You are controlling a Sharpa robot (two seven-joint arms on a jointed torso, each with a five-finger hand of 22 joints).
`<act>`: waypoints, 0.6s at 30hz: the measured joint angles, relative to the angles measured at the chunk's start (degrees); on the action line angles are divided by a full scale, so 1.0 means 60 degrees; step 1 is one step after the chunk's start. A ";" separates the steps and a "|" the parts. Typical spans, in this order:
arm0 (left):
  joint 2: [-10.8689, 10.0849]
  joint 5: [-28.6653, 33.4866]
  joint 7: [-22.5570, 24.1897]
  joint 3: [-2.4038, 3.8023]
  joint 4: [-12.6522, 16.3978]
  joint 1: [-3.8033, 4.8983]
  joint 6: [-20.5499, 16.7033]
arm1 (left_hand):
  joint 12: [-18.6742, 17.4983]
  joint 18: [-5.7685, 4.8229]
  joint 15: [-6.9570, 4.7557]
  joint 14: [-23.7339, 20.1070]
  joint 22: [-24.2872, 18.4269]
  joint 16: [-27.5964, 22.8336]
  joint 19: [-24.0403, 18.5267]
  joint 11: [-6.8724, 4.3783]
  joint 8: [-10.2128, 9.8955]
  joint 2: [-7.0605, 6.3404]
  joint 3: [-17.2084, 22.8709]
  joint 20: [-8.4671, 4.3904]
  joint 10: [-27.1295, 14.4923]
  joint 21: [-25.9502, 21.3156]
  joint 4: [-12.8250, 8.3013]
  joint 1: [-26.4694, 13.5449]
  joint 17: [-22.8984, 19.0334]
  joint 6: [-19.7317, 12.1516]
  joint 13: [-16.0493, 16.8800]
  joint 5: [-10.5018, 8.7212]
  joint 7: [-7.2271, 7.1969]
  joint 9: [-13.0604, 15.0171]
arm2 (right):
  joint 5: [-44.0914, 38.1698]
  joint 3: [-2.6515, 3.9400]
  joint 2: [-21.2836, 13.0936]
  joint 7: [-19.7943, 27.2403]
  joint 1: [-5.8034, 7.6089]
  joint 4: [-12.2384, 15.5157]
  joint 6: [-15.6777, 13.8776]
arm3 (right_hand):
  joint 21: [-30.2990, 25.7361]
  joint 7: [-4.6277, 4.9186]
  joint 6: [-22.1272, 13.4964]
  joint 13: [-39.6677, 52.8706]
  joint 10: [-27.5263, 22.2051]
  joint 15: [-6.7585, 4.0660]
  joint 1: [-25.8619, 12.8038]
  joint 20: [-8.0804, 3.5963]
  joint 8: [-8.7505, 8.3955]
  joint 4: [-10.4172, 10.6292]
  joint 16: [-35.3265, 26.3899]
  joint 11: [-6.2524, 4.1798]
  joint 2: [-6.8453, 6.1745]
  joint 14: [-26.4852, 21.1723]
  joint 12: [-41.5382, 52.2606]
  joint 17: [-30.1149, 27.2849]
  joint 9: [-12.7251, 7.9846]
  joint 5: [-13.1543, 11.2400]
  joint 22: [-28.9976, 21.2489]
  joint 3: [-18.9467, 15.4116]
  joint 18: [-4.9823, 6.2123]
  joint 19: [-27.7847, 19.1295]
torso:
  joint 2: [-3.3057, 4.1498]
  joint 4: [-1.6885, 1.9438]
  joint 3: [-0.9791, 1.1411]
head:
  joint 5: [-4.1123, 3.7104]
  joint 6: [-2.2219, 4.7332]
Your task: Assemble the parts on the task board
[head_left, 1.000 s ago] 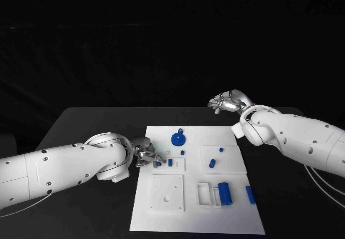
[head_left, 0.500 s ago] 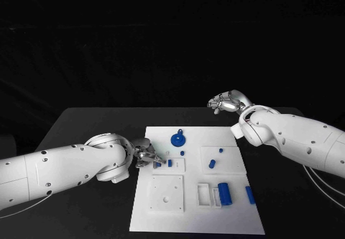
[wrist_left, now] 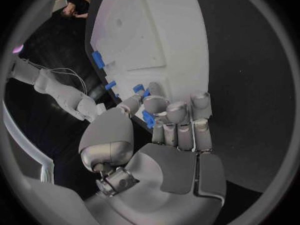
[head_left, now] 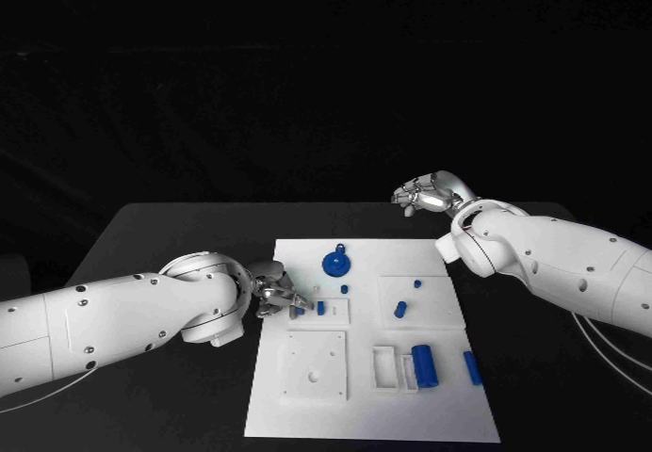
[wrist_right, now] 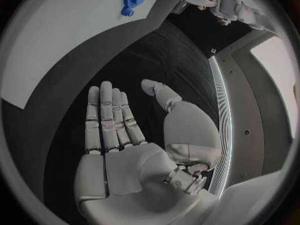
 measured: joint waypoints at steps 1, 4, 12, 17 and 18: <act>-0.0004 0.0000 0.0000 0.0002 0.0004 0.0000 0.0001 | 0.0000 0.0001 0.0000 0.0000 0.0000 0.0000 0.0000 0.0000 0.0000 0.0000 0.0000 0.0000 0.0000 0.0000 0.0000 0.0000 0.0000 -0.0007 0.0000 0.0000 -0.0006 0.0000 | 0.0000 0.0000 0.0000 0.0000 -0.0002 0.0000 0.0000 | 0.0000 0.0000 0.0000 0.0000 0.0000 0.0000 0.0000 0.0000 0.0000 0.0000 0.0000 0.0000 0.0000 0.0000 0.0000 -0.0003 0.0000 0.0000 0.0000 0.0000 0.0001 0.0000 | -0.0001 0.0001 0.0000 | 0.0000 0.0000; -0.0009 0.0000 0.0000 0.0014 0.0022 0.0000 0.0001 | 0.0000 0.0000 0.0001 -0.0001 0.0000 0.0000 0.0000 0.0000 -0.0002 0.0000 0.0000 0.0000 0.0000 0.0000 0.0000 0.0000 0.0001 -0.0009 0.0001 0.0001 -0.0008 -0.0004 | 0.0000 0.0000 0.0000 0.0000 -0.0003 -0.0001 0.0001 | 0.0000 0.0007 -0.0007 0.0000 0.0000 0.0000 0.0000 0.0000 0.0000 0.0000 0.0000 0.0000 0.0000 0.0000 0.0000 -0.0003 0.0000 0.0000 0.0000 0.0000 0.0000 0.0000 | -0.0002 0.0001 0.0000 | -0.0001 0.0001; -0.0009 0.0003 0.0003 0.0039 0.0029 0.0000 0.0001 | 0.0000 0.0001 0.0000 -0.0004 -0.0001 0.0000 0.0000 0.0000 -0.0002 0.0000 0.0000 0.0000 0.0001 0.0000 0.0000 0.0000 0.0000 -0.0011 0.0001 0.0001 -0.0011 -0.0005 | 0.0000 0.0000 0.0000 0.0000 -0.0009 -0.0004 0.0002 | 0.0000 0.0035 -0.0035 -0.0010 0.0000 0.0000 0.0000 0.0000 0.0000 0.0000 0.0000 0.0000 0.0000 0.0000 0.0038 -0.0003 0.0001 0.0000 -0.0001 0.0000 0.0001 0.0000 | -0.0002 0.0000 -0.0005 | -0.0001 -0.0005; -0.0011 0.0003 0.0005 0.0057 0.0000 0.0001 0.0000 | 0.0000 0.0001 -0.0025 -0.0044 -0.0002 -0.0001 0.0000 0.0000 -0.0002 -0.0066 0.0002 0.0000 0.0001 0.0000 0.0050 0.0010 0.0000 -0.0026 -0.0010 0.0001 -0.0026 -0.0004 | 0.0001 0.0000 0.0000 0.0000 -0.0011 -0.0006 0.0003 | 0.0000 0.0035 -0.0035 -0.0010 0.0000 -0.0001 0.0000 0.0021 0.0000 0.0000 0.0000 0.0000 0.0000 0.0001 0.0038 -0.0003 0.0002 0.0000 -0.0001 0.0000 0.0001 -0.0021 | 0.0000 0.0001 -0.0005 | -0.0001 0.0000; -0.0013 0.0003 0.0005 0.0060 -0.0002 0.0001 -0.0001 | 0.0000 0.0001 -0.0018 -0.0052 -0.0003 -0.0001 0.0000 0.0000 -0.0002 -0.0078 0.0002 0.0000 0.0001 0.0000 0.0051 -0.0002 -0.0002 -0.0027 -0.0010 0.0002 -0.0027 -0.0005 | 0.0001 0.0000 0.0000 0.0000 -0.0011 -0.0006 0.0003 | 0.0000 0.0035 -0.0035 -0.0010 0.0000 -0.0001 0.0000 0.0027 0.0000 0.0000 0.0000 0.0000 0.0000 0.0001 0.0038 -0.0003 0.0001 0.0000 -0.0001 0.0000 0.0001 -0.0027 | 0.0000 0.0001 -0.0005 | -0.0002 0.0001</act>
